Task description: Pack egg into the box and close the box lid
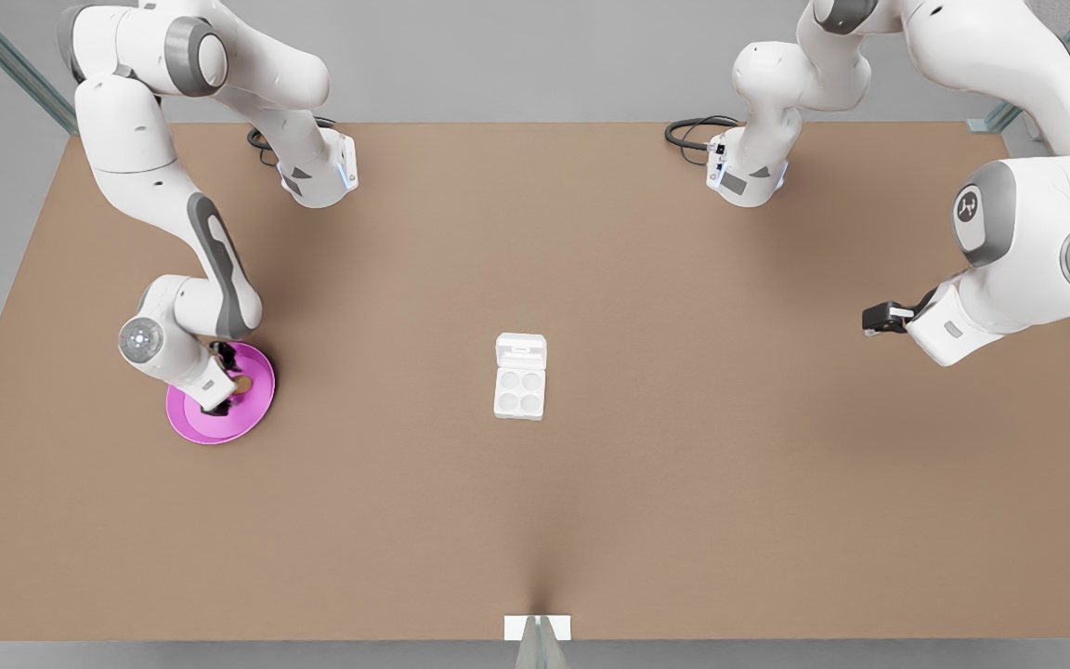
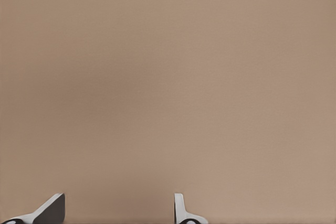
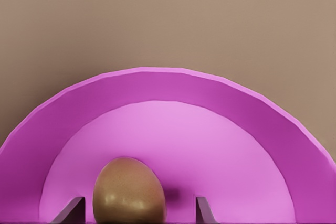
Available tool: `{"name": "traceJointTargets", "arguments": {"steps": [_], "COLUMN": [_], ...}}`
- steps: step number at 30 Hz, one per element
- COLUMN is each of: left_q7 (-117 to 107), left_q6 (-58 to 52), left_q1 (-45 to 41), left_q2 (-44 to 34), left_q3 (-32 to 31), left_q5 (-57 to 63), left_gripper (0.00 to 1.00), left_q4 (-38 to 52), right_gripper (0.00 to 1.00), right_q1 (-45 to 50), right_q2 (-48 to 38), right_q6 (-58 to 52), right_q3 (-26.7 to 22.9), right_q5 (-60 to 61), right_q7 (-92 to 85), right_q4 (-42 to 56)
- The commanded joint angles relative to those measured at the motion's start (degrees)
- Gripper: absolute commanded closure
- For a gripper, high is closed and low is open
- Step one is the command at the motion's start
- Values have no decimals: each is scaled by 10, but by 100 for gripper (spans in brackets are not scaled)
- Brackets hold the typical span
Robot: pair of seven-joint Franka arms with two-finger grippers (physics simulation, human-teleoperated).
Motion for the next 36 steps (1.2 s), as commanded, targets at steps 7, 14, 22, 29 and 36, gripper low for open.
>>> {"name": "traceJointTargets", "arguments": {"steps": [7,14,22,29,36], "left_q7": [0,0,0,0,0], "left_q6": [0,0,0,-1,-1], "left_q1": [0,0,0,0,0], "left_q2": [1,1,2,2,2], "left_q3": [0,0,0,0,0], "left_q5": [-1,0,0,0,0], "left_gripper": [0,0,0,0,0], "left_q4": [0,0,0,0,0], "right_gripper": [31,41,45,44,44], "right_q1": [4,1,0,1,1], "right_q2": [6,4,4,6,7], "right_q6": [1,-1,-1,-1,-1], "right_q3": [0,1,1,1,1], "right_q5": [2,2,4,6,9], "right_q7": [0,0,1,0,0], "right_q4": [-3,-1,1,1,4]}}
